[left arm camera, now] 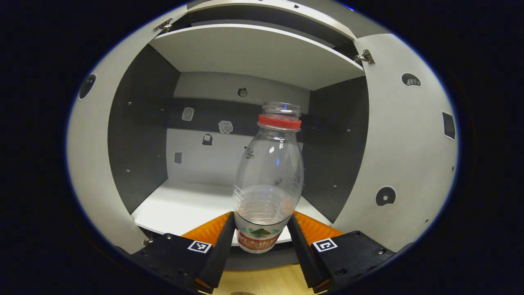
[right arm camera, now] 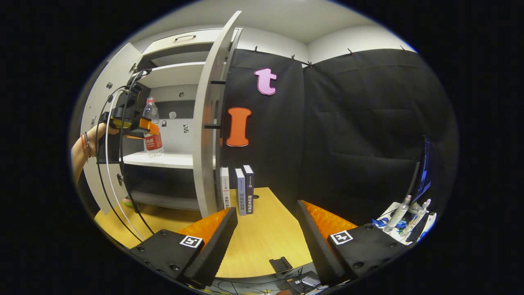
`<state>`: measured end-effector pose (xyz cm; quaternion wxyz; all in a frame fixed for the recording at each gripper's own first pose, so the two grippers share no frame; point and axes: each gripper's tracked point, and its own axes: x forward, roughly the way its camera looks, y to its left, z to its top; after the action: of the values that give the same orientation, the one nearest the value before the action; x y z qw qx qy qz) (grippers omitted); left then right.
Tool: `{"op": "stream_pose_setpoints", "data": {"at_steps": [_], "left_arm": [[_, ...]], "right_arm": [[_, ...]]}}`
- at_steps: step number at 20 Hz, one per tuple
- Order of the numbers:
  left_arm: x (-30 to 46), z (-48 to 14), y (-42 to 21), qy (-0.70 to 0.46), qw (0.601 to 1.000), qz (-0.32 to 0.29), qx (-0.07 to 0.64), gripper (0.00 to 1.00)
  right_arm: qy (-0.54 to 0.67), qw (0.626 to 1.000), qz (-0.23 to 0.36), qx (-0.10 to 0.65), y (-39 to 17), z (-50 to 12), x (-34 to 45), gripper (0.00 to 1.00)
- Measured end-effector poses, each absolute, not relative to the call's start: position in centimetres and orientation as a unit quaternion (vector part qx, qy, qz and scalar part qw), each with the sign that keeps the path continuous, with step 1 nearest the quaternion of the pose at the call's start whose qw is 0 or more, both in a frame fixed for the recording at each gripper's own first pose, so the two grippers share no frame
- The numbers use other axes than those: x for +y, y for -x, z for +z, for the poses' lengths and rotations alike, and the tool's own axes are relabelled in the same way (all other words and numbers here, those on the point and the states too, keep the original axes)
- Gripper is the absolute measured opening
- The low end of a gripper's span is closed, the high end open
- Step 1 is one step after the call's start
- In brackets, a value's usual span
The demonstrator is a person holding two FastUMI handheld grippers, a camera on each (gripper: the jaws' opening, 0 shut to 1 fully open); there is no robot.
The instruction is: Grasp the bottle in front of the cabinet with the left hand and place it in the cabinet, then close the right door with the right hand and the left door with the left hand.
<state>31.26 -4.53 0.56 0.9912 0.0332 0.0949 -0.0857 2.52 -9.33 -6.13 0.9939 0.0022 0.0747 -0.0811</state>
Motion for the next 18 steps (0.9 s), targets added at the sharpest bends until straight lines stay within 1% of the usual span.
{"op": "stream_pose_setpoints", "data": {"at_steps": [5,10,13,17,18], "left_arm": [[-4.6,-0.7,-34.6,-0.031,0.990,-0.076,0.115,0.76],[-4.5,-3.1,-37.2,-0.020,0.987,-0.065,0.143,0.76],[-4.4,-3.1,-37.6,-0.023,0.988,-0.059,0.137,0.77],[-4.6,-3.4,-38.0,-0.036,0.988,-0.054,0.140,0.81],[-4.4,-3.5,-38.1,-0.035,0.988,-0.053,0.140,0.85]], "right_arm": [[-0.004,0.991,-0.097,0.088,-3.3,-7.0,-11.0,0.97],[-0.008,0.990,-0.102,0.099,-3.9,-7.4,-11.8,0.97],[-0.006,0.989,-0.103,0.103,-4.1,-7.5,-12.1,0.97],[-0.002,0.989,-0.102,0.106,-4.1,-7.7,-12.2,0.97],[-0.003,0.989,-0.100,0.107,-4.2,-7.8,-12.2,0.97]]}}
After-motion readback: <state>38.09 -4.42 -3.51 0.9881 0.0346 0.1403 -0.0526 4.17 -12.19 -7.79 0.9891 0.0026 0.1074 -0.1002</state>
